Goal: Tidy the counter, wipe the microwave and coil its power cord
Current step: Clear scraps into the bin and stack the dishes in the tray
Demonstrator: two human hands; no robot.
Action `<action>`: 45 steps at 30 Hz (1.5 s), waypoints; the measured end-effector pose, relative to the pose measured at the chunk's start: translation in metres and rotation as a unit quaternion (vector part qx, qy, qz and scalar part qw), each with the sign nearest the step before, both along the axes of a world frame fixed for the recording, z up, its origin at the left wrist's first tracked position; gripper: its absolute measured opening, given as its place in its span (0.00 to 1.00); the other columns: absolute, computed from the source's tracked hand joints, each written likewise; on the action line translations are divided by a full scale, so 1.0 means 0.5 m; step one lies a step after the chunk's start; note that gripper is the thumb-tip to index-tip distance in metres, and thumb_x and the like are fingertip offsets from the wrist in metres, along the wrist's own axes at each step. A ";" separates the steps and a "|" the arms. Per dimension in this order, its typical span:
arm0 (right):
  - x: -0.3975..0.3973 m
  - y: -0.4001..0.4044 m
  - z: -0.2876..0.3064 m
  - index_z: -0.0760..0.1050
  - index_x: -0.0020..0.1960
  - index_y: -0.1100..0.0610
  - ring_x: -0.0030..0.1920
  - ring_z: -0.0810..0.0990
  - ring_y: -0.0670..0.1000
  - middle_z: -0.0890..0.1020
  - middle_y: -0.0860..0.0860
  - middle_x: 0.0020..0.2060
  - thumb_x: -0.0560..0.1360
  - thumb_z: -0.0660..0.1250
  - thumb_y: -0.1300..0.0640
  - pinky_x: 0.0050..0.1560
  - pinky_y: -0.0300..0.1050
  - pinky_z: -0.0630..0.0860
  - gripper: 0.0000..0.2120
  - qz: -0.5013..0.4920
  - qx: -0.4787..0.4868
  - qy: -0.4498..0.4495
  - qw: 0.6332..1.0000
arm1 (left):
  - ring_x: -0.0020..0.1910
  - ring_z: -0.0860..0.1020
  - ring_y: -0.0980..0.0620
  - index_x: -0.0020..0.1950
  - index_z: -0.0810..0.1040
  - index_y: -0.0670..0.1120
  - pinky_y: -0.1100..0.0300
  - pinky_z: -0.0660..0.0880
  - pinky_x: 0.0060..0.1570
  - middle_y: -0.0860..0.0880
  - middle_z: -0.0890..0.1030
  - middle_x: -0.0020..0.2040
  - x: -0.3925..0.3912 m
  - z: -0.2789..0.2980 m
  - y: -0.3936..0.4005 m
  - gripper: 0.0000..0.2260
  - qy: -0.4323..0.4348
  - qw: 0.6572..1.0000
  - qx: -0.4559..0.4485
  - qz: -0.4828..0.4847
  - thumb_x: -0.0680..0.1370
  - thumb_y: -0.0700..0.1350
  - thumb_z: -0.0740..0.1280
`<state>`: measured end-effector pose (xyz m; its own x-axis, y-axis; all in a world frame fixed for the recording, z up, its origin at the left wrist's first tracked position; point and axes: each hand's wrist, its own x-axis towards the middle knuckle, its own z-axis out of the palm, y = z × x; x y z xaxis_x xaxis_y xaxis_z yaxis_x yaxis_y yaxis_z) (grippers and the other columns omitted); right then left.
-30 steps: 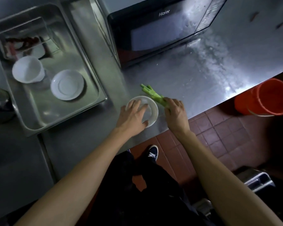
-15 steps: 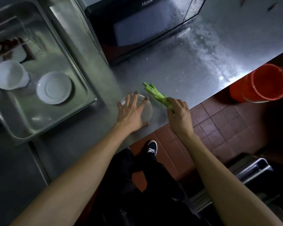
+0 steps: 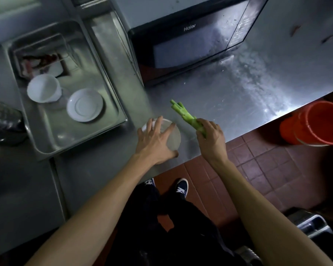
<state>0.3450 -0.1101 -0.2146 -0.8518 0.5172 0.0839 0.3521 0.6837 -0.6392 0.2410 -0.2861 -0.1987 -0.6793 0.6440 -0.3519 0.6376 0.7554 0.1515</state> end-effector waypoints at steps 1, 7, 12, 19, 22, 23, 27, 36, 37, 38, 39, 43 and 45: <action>-0.008 -0.002 0.006 0.78 0.63 0.59 0.49 0.77 0.59 0.82 0.58 0.52 0.74 0.65 0.69 0.46 0.51 0.75 0.19 0.006 -0.005 0.005 1.000 | 0.78 0.49 0.39 0.77 0.54 0.62 0.33 0.60 0.69 0.48 0.49 0.80 -0.002 0.011 -0.007 0.47 0.005 1.000 0.004 0.010 0.62 0.72 0.68; -0.064 -0.032 0.044 0.77 0.63 0.61 0.48 0.78 0.58 0.82 0.59 0.51 0.74 0.66 0.69 0.46 0.47 0.72 0.18 0.071 -0.009 0.046 0.996 | 0.77 0.51 0.39 0.77 0.53 0.63 0.34 0.61 0.67 0.49 0.50 0.79 -0.013 0.080 -0.048 0.47 0.049 0.996 0.020 0.066 0.62 0.72 0.66; -0.132 -0.072 0.066 0.77 0.63 0.61 0.49 0.77 0.59 0.82 0.59 0.51 0.74 0.66 0.68 0.49 0.51 0.73 0.18 0.125 -0.014 0.059 0.990 | 0.77 0.51 0.39 0.77 0.52 0.62 0.33 0.62 0.67 0.48 0.50 0.79 -0.039 0.115 -0.113 0.46 0.079 0.990 0.019 0.116 0.64 0.72 0.67; -0.242 -0.171 0.086 0.78 0.62 0.61 0.50 0.79 0.60 0.82 0.59 0.51 0.73 0.67 0.68 0.51 0.53 0.76 0.18 0.185 -0.020 0.077 0.980 | 0.77 0.51 0.38 0.77 0.55 0.62 0.31 0.62 0.65 0.48 0.50 0.79 -0.108 0.119 -0.231 0.45 0.075 0.975 0.028 0.207 0.64 0.72 0.67; -0.287 -0.214 0.094 0.79 0.61 0.61 0.49 0.79 0.61 0.82 0.59 0.50 0.72 0.67 0.69 0.50 0.53 0.77 0.18 0.194 -0.017 0.084 0.977 | 0.78 0.50 0.38 0.76 0.54 0.63 0.31 0.61 0.66 0.48 0.49 0.79 -0.151 0.115 -0.268 0.43 0.072 0.970 0.034 0.228 0.65 0.71 0.68; -0.301 -0.227 0.097 0.79 0.60 0.61 0.48 0.79 0.61 0.82 0.59 0.49 0.72 0.67 0.69 0.49 0.53 0.76 0.17 0.197 -0.016 0.085 0.976 | 0.78 0.49 0.38 0.76 0.54 0.64 0.31 0.61 0.66 0.47 0.49 0.79 -0.165 0.114 -0.279 0.43 0.071 0.970 0.037 0.231 0.65 0.70 0.68; -0.368 -0.283 0.102 0.79 0.59 0.61 0.45 0.79 0.59 0.82 0.57 0.46 0.73 0.67 0.68 0.46 0.53 0.77 0.15 0.212 -0.010 0.076 0.974 | 0.78 0.49 0.37 0.76 0.54 0.63 0.30 0.60 0.67 0.47 0.48 0.79 -0.236 0.100 -0.335 0.43 0.062 0.967 0.052 0.240 0.66 0.69 0.70; -0.455 -0.344 0.088 0.78 0.61 0.59 0.45 0.78 0.54 0.82 0.54 0.47 0.77 0.69 0.63 0.45 0.56 0.79 0.13 0.179 -0.018 0.039 0.983 | 0.78 0.49 0.37 0.79 0.53 0.62 0.33 0.60 0.68 0.45 0.48 0.80 -0.376 0.016 -0.370 0.44 0.027 0.974 0.048 0.222 0.68 0.70 0.70; -0.462 -0.347 0.086 0.78 0.61 0.59 0.45 0.79 0.53 0.82 0.54 0.47 0.76 0.69 0.63 0.46 0.56 0.79 0.13 0.173 -0.017 0.037 0.984 | 0.78 0.49 0.38 0.79 0.53 0.62 0.33 0.60 0.69 0.46 0.48 0.81 -0.387 0.005 -0.367 0.44 0.022 0.973 0.049 0.223 0.68 0.70 0.70; -0.468 -0.350 0.083 0.78 0.61 0.60 0.46 0.79 0.53 0.82 0.55 0.47 0.76 0.69 0.63 0.47 0.55 0.79 0.14 0.169 -0.015 0.034 0.985 | 0.78 0.49 0.38 0.78 0.54 0.63 0.33 0.59 0.69 0.46 0.48 0.81 -0.398 -0.005 -0.364 0.44 0.020 0.973 0.050 0.224 0.68 0.69 0.70; -0.475 -0.352 0.079 0.78 0.62 0.60 0.46 0.79 0.53 0.82 0.55 0.47 0.76 0.69 0.63 0.47 0.54 0.79 0.14 0.166 -0.015 0.029 0.986 | 0.79 0.48 0.38 0.78 0.54 0.63 0.33 0.59 0.69 0.46 0.48 0.81 -0.408 -0.014 -0.361 0.43 0.018 0.974 0.048 0.223 0.68 0.70 0.69; -0.504 -0.353 0.067 0.78 0.62 0.58 0.46 0.78 0.51 0.83 0.53 0.48 0.76 0.69 0.63 0.47 0.49 0.79 0.15 0.162 -0.020 0.015 0.987 | 0.79 0.47 0.37 0.78 0.54 0.62 0.31 0.58 0.69 0.46 0.47 0.81 -0.445 -0.048 -0.353 0.43 0.010 0.977 0.036 0.209 0.68 0.70 0.68; -0.517 -0.351 0.065 0.78 0.62 0.58 0.45 0.77 0.49 0.83 0.53 0.48 0.76 0.69 0.63 0.47 0.45 0.78 0.15 0.163 -0.023 0.014 0.986 | 0.79 0.47 0.37 0.78 0.53 0.63 0.31 0.58 0.69 0.46 0.47 0.81 -0.458 -0.058 -0.352 0.44 0.004 0.976 0.028 0.215 0.67 0.70 0.68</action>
